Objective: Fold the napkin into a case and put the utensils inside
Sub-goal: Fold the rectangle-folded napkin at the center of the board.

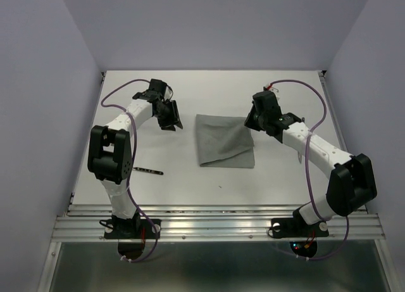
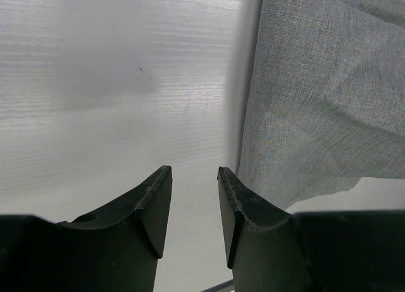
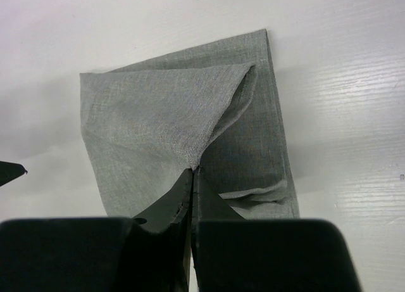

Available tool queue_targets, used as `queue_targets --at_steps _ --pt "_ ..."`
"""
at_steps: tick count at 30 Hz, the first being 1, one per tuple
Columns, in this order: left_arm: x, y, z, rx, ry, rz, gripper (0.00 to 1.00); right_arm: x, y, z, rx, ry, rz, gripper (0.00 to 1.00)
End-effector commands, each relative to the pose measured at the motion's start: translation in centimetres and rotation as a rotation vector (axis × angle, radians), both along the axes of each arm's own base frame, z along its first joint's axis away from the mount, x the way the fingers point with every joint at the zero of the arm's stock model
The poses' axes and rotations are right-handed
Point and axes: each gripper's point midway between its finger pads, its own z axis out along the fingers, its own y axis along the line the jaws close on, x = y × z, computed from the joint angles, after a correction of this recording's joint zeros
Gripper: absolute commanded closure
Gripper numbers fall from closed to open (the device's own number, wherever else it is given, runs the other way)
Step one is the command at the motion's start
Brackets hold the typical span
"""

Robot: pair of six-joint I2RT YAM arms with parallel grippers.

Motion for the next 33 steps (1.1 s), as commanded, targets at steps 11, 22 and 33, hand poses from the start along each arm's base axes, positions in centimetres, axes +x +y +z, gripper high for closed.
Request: queue_targets --at_steps 11,22,33 --pt "0.9 -0.9 1.0 -0.001 -0.030 -0.027 0.54 -1.5 0.0 2.5 0.043 -0.034 0.049 0.99" --pt "0.8 -1.2 0.9 -0.001 -0.029 -0.033 0.54 -3.4 -0.8 0.8 0.025 0.018 0.050 0.99" --pt "0.9 -1.8 1.0 -0.002 -0.029 -0.041 0.54 -4.3 -2.1 1.4 -0.004 0.003 0.019 0.99"
